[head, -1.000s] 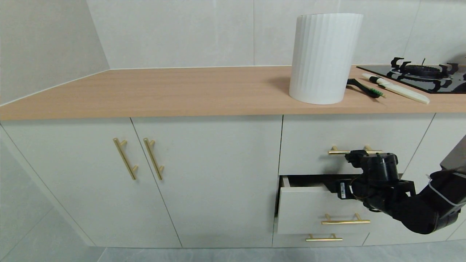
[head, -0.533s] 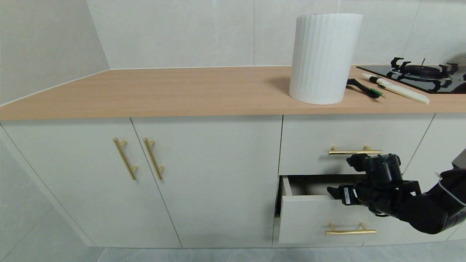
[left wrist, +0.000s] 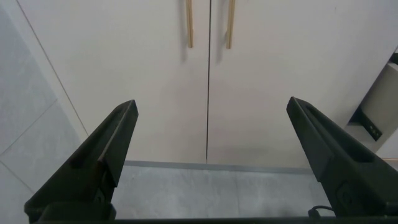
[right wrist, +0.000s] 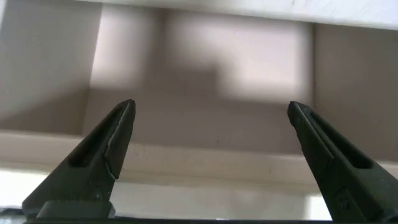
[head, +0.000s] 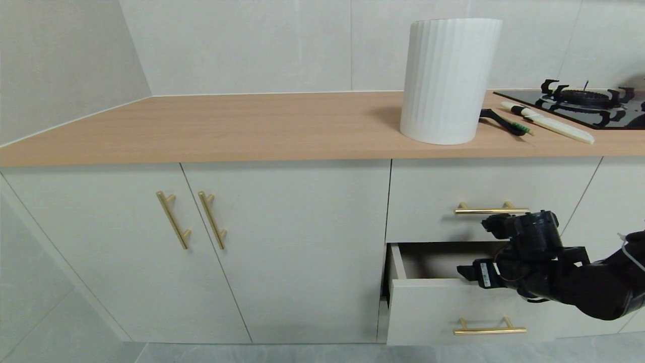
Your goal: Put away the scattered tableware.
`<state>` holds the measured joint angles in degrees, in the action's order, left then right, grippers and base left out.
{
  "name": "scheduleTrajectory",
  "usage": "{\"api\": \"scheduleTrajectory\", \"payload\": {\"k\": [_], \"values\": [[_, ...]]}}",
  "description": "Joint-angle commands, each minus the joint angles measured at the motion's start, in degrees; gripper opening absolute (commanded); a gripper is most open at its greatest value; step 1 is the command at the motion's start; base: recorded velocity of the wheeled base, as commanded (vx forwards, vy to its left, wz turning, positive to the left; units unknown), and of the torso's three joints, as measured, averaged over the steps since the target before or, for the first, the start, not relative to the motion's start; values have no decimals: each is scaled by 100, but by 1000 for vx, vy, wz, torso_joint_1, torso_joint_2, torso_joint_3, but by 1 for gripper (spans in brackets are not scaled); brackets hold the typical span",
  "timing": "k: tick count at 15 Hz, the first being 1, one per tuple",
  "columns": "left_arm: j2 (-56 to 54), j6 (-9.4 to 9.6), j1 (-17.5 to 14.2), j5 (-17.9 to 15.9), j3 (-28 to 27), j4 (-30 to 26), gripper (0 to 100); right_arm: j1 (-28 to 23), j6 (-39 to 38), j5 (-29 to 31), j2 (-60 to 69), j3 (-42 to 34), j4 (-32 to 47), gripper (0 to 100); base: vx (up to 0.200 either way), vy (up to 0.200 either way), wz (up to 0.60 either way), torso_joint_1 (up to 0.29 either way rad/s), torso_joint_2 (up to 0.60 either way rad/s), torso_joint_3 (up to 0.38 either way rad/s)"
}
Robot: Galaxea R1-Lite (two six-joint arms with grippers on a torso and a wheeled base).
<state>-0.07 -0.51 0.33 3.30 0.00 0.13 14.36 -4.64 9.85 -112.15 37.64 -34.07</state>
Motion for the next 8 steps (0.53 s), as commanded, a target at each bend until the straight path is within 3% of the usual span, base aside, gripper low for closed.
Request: {"api": "scheduleTrajectory", "payload": {"k": [1, 8], "values": [[7, -2, 2, 4, 0, 4, 100, 5, -10, -1, 88, 59, 138, 100, 0, 0, 0, 0, 0, 0], [7, -2, 2, 4, 0, 4, 100, 146, -1, -1, 466, 235, 1184, 100, 0, 0, 0, 0, 0, 0]]}}
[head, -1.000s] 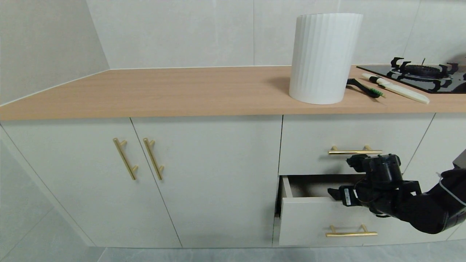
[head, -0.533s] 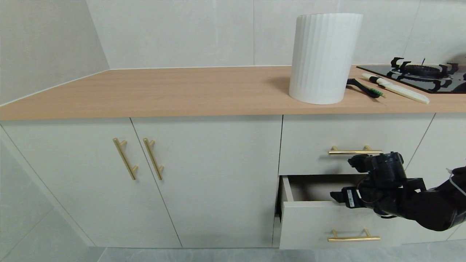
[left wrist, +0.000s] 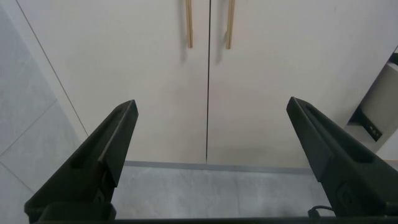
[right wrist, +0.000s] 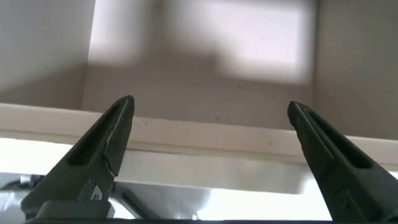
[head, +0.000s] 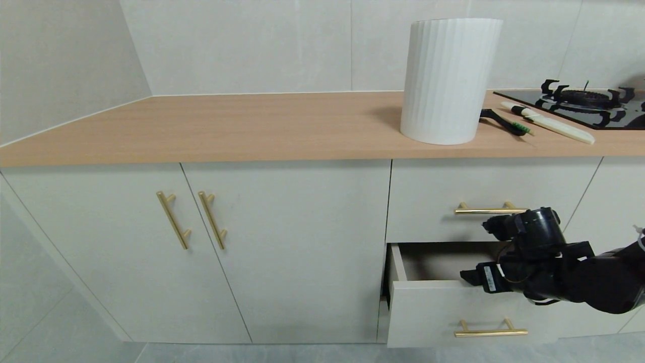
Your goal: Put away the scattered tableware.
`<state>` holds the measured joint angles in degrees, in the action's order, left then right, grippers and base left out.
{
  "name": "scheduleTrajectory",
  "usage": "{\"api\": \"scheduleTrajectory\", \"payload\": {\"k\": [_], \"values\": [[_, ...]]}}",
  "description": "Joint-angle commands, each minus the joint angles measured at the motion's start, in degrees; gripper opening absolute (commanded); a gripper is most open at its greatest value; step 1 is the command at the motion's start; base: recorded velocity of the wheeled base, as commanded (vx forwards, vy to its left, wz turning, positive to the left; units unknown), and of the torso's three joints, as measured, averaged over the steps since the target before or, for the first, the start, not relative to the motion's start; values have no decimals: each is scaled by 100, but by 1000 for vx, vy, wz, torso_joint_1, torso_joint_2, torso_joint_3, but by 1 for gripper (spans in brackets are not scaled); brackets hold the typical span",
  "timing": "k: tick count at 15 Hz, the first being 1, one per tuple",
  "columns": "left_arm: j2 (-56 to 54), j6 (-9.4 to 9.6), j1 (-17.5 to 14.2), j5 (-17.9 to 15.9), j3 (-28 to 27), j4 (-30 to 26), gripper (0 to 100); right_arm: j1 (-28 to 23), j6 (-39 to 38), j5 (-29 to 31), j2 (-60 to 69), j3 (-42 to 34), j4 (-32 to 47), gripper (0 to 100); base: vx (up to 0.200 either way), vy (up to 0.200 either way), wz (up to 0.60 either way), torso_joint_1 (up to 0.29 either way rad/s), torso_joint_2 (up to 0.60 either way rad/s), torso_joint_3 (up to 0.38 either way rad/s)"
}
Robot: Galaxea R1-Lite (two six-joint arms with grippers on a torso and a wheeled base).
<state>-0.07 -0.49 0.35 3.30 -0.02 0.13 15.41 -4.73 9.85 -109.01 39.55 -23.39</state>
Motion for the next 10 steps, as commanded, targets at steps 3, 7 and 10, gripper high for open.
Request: {"api": "scheduleTrajectory", "payload": {"k": [3, 7, 10], "values": [[7, -4, 0, 4, 2, 4, 100, 111, 7, -1, 240, 141, 573, 100, 0, 0, 0, 0, 0, 0], [7, -4, 0, 4, 2, 4, 100, 129, -2, -1, 363, 308, 1267, 100, 0, 0, 0, 0, 0, 0], [7, -4, 0, 4, 2, 4, 100, 199, -2, -1, 503, 449, 1830, 100, 0, 0, 0, 0, 0, 0]]}}
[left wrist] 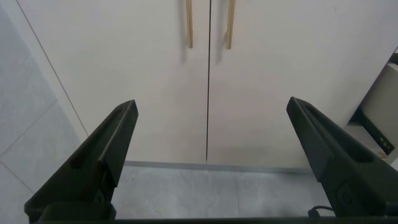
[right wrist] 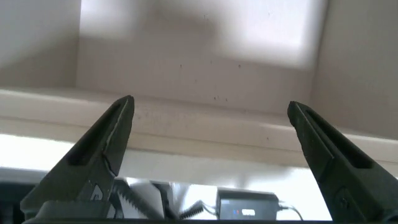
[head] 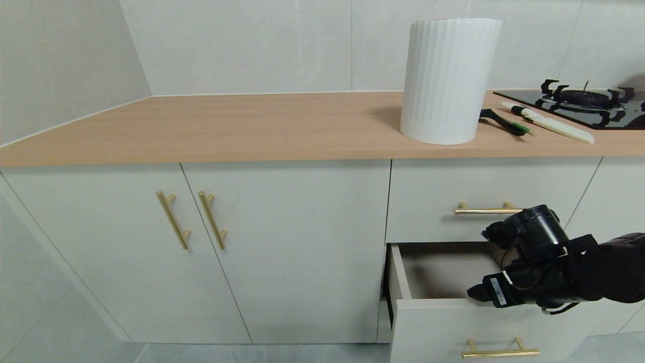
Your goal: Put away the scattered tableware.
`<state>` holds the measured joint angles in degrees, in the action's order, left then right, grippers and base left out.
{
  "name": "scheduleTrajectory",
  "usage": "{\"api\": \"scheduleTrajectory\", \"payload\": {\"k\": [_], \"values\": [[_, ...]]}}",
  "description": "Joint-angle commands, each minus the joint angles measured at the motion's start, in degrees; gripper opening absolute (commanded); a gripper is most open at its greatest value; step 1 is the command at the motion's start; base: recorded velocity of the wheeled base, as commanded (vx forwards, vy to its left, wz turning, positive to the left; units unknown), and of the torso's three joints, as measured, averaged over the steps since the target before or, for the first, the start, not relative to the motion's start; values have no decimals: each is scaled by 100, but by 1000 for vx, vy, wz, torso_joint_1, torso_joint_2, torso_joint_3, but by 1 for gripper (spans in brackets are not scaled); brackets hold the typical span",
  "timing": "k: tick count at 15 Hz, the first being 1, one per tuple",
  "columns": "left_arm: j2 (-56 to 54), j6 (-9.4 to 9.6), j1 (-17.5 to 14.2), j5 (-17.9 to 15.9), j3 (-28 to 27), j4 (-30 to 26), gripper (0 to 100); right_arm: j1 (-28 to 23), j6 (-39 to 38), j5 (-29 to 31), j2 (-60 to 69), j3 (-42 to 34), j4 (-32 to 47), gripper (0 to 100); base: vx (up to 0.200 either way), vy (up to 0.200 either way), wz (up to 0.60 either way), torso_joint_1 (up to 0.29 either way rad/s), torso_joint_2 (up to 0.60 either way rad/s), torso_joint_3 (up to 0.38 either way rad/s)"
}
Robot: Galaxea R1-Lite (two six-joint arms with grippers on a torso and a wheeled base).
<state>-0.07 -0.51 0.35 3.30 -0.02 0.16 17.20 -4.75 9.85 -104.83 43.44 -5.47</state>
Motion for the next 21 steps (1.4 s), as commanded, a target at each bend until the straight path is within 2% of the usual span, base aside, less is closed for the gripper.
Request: {"api": "scheduleTrajectory", "payload": {"k": [1, 10, 21], "values": [[7, -2, 0, 4, 2, 2, 100, 29, 1, -1, 85, 77, 169, 100, 0, 0, 0, 0, 0, 0], [7, -2, 0, 4, 2, 2, 100, 82, 10, -1, 112, 271, 1031, 100, 0, 0, 0, 0, 0, 0], [7, -2, 0, 4, 2, 2, 100, 240, 168, 8, 164, 640, 2674, 100, 0, 0, 0, 0, 0, 0]]}}
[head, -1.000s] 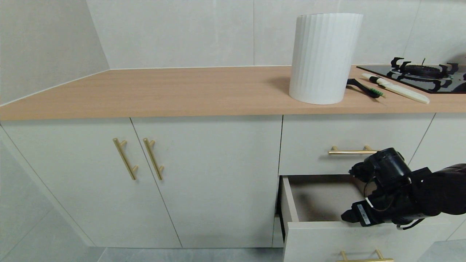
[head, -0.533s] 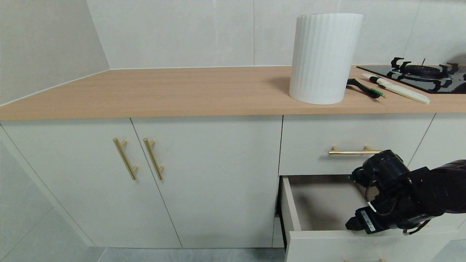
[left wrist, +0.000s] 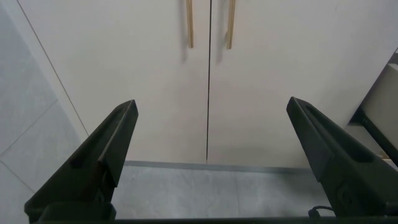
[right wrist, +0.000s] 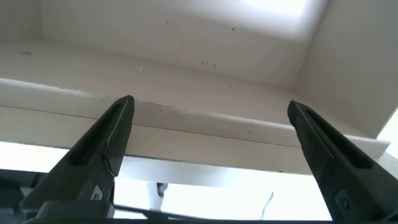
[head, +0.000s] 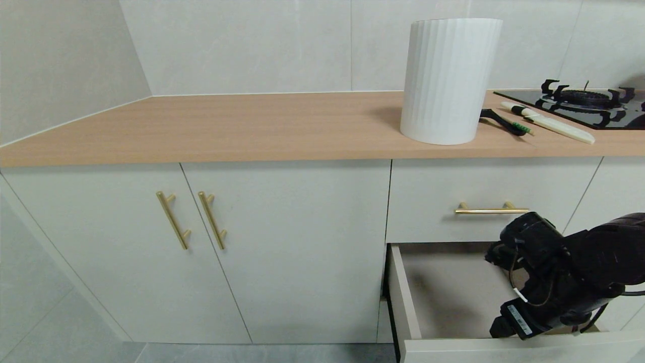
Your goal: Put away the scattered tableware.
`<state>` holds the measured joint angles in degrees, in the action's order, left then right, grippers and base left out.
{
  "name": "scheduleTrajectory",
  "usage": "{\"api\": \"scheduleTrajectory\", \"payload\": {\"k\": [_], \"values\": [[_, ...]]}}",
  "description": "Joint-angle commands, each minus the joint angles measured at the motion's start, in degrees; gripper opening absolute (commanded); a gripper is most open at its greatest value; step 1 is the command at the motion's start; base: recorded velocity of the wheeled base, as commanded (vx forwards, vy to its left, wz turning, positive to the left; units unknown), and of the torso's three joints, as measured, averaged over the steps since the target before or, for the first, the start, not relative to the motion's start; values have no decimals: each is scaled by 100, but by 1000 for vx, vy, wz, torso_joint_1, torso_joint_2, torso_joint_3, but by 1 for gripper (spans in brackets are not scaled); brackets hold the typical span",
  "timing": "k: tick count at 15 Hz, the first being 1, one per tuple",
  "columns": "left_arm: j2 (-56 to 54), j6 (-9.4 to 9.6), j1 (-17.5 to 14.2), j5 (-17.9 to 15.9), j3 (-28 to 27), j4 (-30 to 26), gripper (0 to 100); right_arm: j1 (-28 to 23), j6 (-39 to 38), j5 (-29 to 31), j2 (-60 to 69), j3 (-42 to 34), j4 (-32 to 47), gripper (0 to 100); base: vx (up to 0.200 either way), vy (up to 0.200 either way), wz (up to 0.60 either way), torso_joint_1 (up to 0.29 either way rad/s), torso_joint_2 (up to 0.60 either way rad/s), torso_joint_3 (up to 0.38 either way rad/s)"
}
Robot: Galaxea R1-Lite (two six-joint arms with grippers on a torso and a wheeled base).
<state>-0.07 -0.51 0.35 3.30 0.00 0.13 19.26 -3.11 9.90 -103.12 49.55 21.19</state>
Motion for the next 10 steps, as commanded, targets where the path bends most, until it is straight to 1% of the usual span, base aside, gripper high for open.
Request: {"api": "scheduleTrajectory", "payload": {"k": [1, 3, 7, 10], "values": [[7, -2, 0, 4, 0, -5, 100, 43, 12, 3, -6, 28, 114, 100, 0, 0, 0, 0, 0, 0], [7, -2, 0, 4, 0, 4, 100, 69, 144, 3, 2, 28, 298, 100, 0, 0, 0, 0, 0, 0], [7, -2, 0, 4, 0, 4, 100, 104, 249, 3, -6, 169, 1019, 100, 0, 0, 0, 0, 0, 0], [7, -2, 0, 4, 0, 4, 100, 271, 337, 3, -6, 151, 1309, 100, 0, 0, 0, 0, 0, 0]]}}
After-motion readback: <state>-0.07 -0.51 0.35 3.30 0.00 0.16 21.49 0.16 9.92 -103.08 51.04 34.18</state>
